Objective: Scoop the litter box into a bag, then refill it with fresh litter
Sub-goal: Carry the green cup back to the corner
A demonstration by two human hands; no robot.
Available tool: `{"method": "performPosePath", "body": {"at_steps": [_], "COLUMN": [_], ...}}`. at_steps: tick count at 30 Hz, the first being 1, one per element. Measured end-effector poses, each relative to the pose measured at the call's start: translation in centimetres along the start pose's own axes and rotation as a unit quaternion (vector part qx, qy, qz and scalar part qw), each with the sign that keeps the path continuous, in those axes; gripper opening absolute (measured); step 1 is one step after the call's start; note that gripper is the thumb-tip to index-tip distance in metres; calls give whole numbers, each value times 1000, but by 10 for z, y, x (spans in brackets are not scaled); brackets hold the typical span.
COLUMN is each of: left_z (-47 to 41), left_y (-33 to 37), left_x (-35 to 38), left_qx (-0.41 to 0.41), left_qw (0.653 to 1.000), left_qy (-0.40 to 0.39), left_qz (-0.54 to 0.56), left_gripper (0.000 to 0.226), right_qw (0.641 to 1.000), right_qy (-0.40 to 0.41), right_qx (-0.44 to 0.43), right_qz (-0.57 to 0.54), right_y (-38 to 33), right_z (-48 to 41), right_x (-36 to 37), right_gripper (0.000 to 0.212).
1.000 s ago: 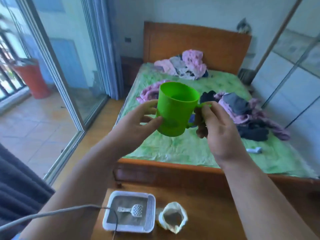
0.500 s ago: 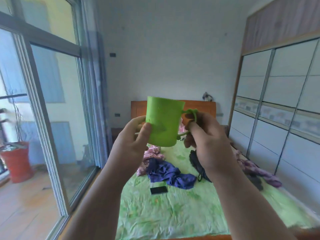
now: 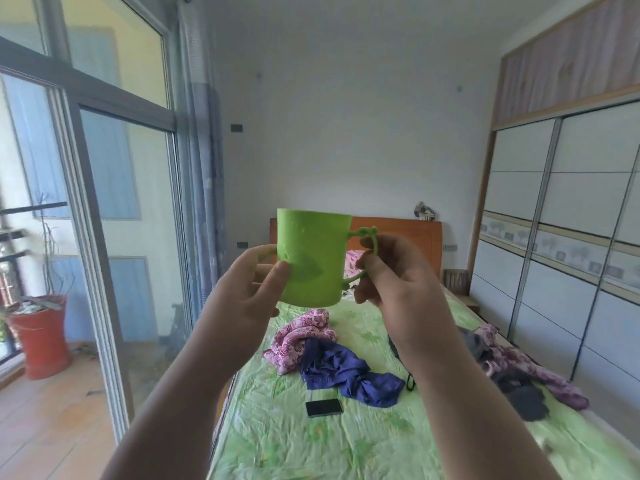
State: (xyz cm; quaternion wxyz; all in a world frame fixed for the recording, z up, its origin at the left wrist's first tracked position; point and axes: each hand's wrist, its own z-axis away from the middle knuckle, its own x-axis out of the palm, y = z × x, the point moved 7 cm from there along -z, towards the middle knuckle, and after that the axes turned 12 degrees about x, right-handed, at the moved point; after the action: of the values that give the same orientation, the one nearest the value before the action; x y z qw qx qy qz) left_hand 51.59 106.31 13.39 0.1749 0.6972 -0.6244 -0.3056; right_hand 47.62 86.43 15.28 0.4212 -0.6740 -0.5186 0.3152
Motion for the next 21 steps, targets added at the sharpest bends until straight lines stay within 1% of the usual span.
{"method": "performPosePath", "body": {"at_steps": [1, 2, 5, 9, 12, 15, 17, 19, 21], "left_z": [-1, -2, -2, 17, 48, 97, 137, 177, 218], "left_y": [0, -1, -5, -12, -11, -1, 14, 38, 66], "left_x": [-2, -4, -17, -43, -74, -113, -142, -169, -196], "left_qx": [-3, -6, -22, -61, -85, -122, -149, -167, -184], "left_qw": [1000, 1000, 997, 987, 971, 943, 920, 896, 871], "left_qy": [6, 14, 68, 120, 172, 234, 275, 312, 341], "left_qz": [-2, -7, -34, -91, -143, -203, -236, -269, -302], "left_gripper": [37, 34, 15, 22, 33, 32, 35, 40, 39], "right_qw": [1000, 999, 995, 978, 959, 928, 900, 867, 832], "right_qy": [-14, -29, -89, -194, -272, -357, -416, -472, -520], "right_qx": [-2, -2, 3, 17, 29, 48, 62, 77, 96], "right_qz": [-8, -17, -50, -72, -80, -98, -115, -139, -169], "right_y": [1, 2, 6, 22, 41, 52, 50, 41, 27], "right_z": [-5, -10, -26, -42, -37, -11, 19, 56, 100], "right_x": [4, 8, 26, 64, 105, 156, 193, 230, 263], "right_gripper": [7, 8, 14, 13, 23, 34, 38, 36, 28]}}
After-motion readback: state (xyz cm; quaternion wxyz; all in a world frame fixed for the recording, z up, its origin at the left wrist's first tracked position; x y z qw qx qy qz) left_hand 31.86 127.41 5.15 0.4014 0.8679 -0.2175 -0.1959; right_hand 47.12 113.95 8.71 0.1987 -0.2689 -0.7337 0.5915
